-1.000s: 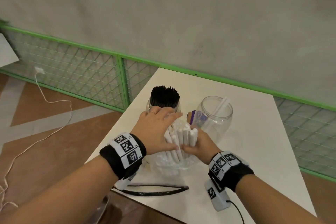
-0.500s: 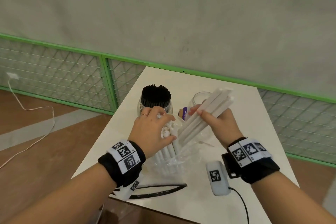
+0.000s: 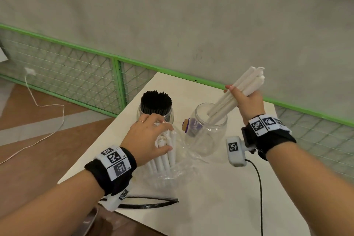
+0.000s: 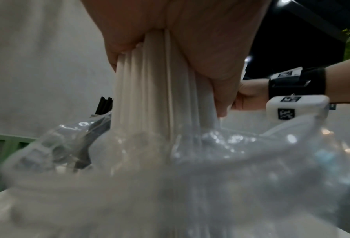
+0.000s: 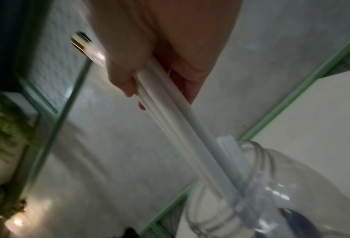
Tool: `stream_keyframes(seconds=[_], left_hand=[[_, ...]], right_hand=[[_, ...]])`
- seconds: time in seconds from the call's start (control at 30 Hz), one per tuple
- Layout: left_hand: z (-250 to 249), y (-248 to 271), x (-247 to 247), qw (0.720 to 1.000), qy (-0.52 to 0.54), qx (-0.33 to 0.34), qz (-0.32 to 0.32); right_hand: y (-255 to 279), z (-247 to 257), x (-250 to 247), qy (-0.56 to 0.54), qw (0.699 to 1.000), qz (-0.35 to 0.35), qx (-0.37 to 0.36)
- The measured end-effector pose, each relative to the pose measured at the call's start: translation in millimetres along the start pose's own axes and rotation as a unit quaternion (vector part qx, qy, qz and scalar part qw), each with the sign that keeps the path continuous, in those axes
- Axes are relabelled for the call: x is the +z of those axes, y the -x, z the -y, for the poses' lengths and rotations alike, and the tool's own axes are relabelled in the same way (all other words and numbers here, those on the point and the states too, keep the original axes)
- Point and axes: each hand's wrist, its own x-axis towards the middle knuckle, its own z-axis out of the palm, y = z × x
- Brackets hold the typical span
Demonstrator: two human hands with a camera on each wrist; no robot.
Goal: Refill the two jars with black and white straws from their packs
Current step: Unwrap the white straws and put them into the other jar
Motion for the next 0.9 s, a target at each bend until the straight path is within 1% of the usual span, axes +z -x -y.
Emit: stream_keyframes(seconds=[0.1,0.17,0.23,0.3,0.4,0.47,0.53,0.57,0.6,0.63,0.7,0.73,0.77,0.83,0.9], left_hand=[[-3.1,1.7,0.4,1.000,-0.007,-0.007,-0.006],[-4.2,3.3,1.3,1.000,-0.011,-0.004,-0.020],[-5.4,4.5,2.4,0.999,-0.013,-0.004,-0.029],[-6.9,4.8,3.3,0.999,-0.015,-0.008,-0.031],[-9.0,5.2,5.1,0.999,-0.014,-0.015,-0.039],[-9.9,5.1,5.7,0.999,-0.014,-0.017,-0.044],[-10.7,4.8,6.4,0.999,-0.013,-0.016,-0.048],[-11.2,4.6,6.4,0.999,-0.013,-0.016,-0.049],[-11.5,4.1,6.4,0.999,-0.014,-0.016,-0.049],[-11.8,3.9,6.5,0.999,-0.016,-0.016,-0.048],[-12.0,3.7,7.1,0.999,-0.021,-0.013,-0.047],[-12.0,3.7,7.2,0.999,-0.022,-0.011,-0.047],[-12.1,3.8,7.2,0.999,-0.023,-0.008,-0.049],[-12.4,4.2,7.3,0.998,-0.026,-0.004,-0.052],[-13.6,4.8,7.0,0.998,-0.026,-0.002,-0.052]], right_hand=[[-14.0,-35.5,6.8,0.091,0.993,-0.001,0.076],[-17.8,-59.4,9.5,0.155,0.978,-0.003,0.140],[-17.6,-74.9,10.0,0.213,0.961,-0.009,0.176],[-14.7,-81.9,8.2,0.245,0.953,-0.009,0.179],[-9.6,-83.0,2.9,0.219,0.963,-0.029,0.153],[-2.6,-78.5,-0.7,0.177,0.976,-0.053,0.115],[13.6,-70.6,-2.5,0.133,0.988,-0.062,0.051],[26.1,-64.8,-1.7,0.116,0.992,-0.042,0.015],[40.9,-58.6,0.5,0.102,0.995,-0.002,-0.017],[56.5,-53.1,3.8,0.092,0.993,0.060,-0.037],[86.6,-44.7,14.4,0.075,0.976,0.201,-0.046],[98.3,-42.4,21.4,0.070,0.962,0.259,-0.042],[107.0,-41.4,29.3,0.070,0.950,0.302,-0.034],[117.8,-42.2,45.7,0.082,0.931,0.355,-0.018],[123.0,-41.6,61.2,0.110,0.919,0.379,-0.016]])
